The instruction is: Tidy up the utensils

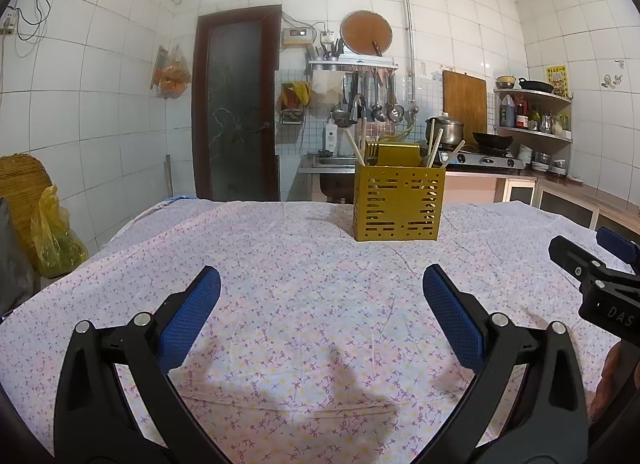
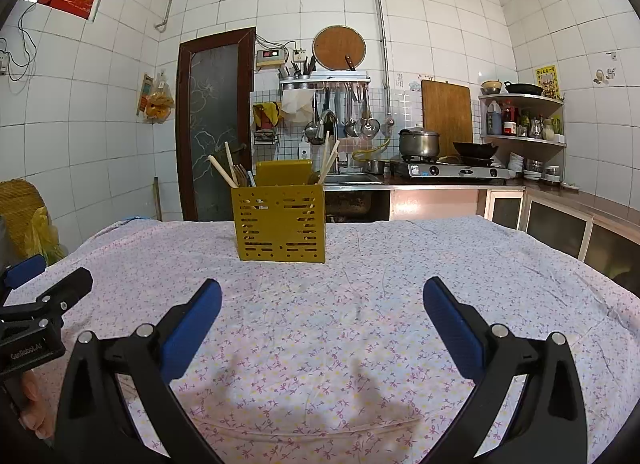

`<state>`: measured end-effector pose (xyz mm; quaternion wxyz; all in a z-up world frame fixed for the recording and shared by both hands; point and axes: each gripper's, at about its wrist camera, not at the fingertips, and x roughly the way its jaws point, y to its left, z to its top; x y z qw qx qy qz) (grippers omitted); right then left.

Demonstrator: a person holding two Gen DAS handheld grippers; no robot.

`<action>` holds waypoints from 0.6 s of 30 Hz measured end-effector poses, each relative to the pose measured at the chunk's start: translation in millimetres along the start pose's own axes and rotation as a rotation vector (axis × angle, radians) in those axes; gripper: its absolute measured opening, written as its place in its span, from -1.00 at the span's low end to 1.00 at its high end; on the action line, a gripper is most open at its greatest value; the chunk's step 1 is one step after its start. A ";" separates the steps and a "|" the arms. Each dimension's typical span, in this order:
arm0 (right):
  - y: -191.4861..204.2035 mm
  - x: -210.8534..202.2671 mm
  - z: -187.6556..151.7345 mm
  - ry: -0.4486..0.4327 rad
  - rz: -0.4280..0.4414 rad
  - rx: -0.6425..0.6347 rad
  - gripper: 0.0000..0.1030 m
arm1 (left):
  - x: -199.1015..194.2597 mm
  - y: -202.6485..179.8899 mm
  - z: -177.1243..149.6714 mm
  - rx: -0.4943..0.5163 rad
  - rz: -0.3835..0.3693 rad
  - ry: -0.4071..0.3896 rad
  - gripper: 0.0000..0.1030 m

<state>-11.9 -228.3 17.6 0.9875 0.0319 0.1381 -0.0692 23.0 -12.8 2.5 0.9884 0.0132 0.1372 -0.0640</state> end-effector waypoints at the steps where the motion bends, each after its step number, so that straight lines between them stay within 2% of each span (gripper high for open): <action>1: -0.7 0.0 0.1 0.000 -0.001 0.000 0.91 | -0.2 0.3 0.1 0.000 0.000 -0.001 0.90; 18: -4.7 -3.1 0.4 -0.004 -0.009 0.012 0.91 | -0.9 0.0 0.1 0.000 0.002 -0.003 0.90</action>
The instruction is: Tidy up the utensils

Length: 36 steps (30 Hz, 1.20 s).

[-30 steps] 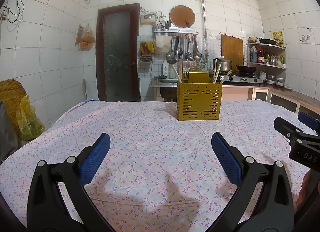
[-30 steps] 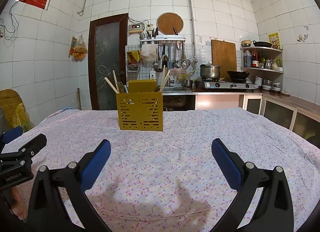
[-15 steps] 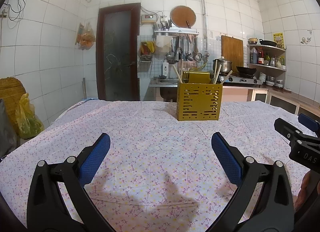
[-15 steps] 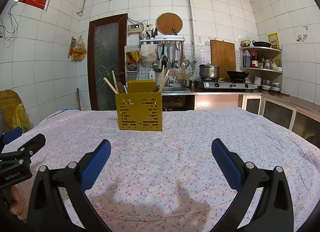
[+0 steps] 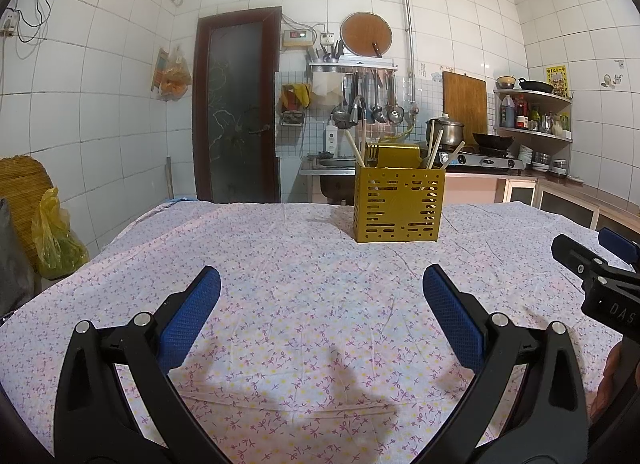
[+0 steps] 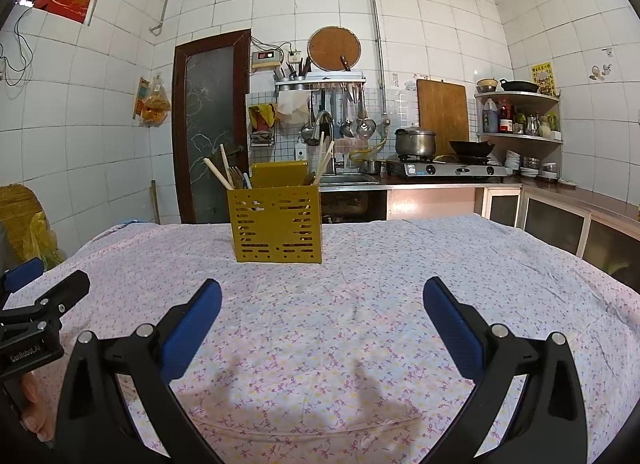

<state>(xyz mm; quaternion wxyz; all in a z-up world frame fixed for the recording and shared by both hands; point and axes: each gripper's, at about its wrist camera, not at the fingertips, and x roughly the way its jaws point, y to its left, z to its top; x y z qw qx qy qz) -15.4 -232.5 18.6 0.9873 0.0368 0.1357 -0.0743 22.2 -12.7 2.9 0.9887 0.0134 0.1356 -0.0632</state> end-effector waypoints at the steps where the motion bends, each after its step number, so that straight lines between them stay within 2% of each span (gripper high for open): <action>1: 0.3 -0.5 0.2 -0.001 -0.001 0.000 0.91 | -0.6 -0.9 -0.1 0.001 0.001 -0.002 0.90; 36: -0.8 -3.9 1.0 -0.010 -0.006 0.003 0.91 | -2.4 -1.4 0.5 0.004 0.003 -0.009 0.90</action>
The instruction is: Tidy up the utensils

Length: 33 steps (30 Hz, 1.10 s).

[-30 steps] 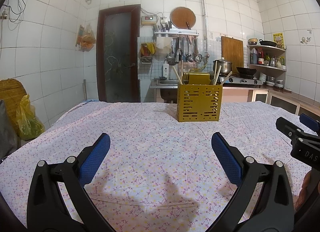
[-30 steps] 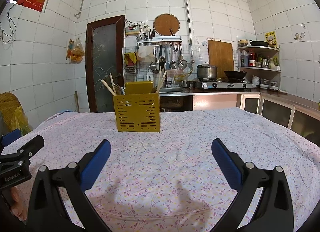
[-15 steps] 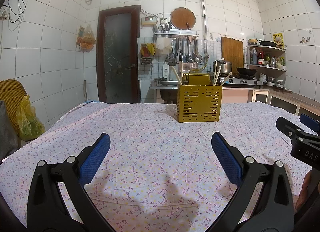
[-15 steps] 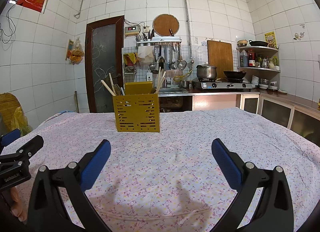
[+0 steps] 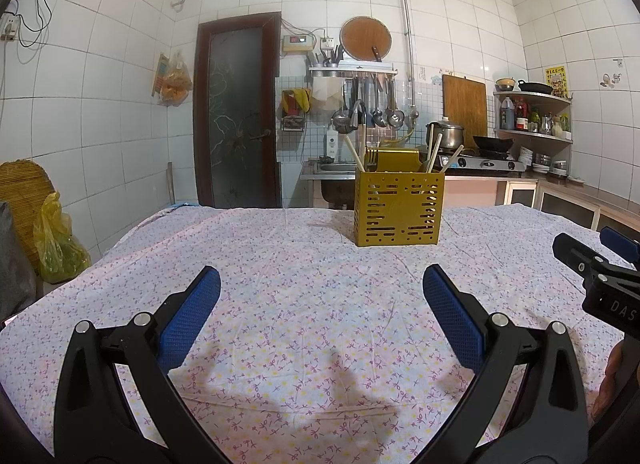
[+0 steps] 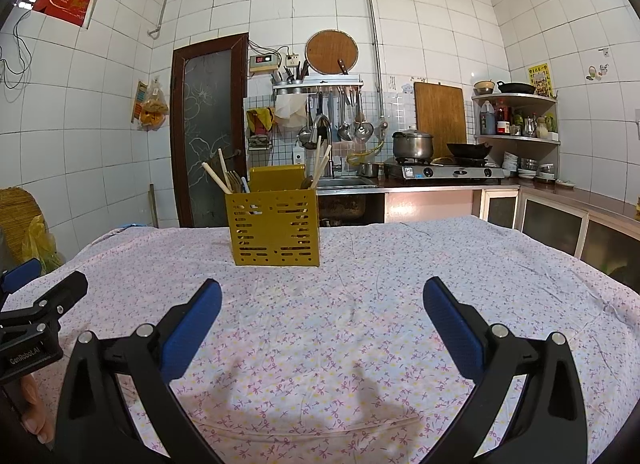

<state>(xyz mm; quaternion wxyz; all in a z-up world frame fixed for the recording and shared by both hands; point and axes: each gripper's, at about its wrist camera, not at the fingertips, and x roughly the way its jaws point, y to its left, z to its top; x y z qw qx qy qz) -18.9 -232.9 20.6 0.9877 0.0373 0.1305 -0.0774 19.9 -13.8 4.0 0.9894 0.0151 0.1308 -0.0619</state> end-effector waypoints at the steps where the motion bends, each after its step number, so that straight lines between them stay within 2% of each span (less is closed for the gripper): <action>1: 0.1 0.0 -0.1 0.000 0.000 0.000 0.91 | 0.0 0.1 -0.1 0.000 0.000 0.000 0.90; 33: 0.2 -1.8 1.0 -0.003 -0.002 0.004 0.91 | 0.1 -0.2 -1.2 0.001 0.000 -0.003 0.90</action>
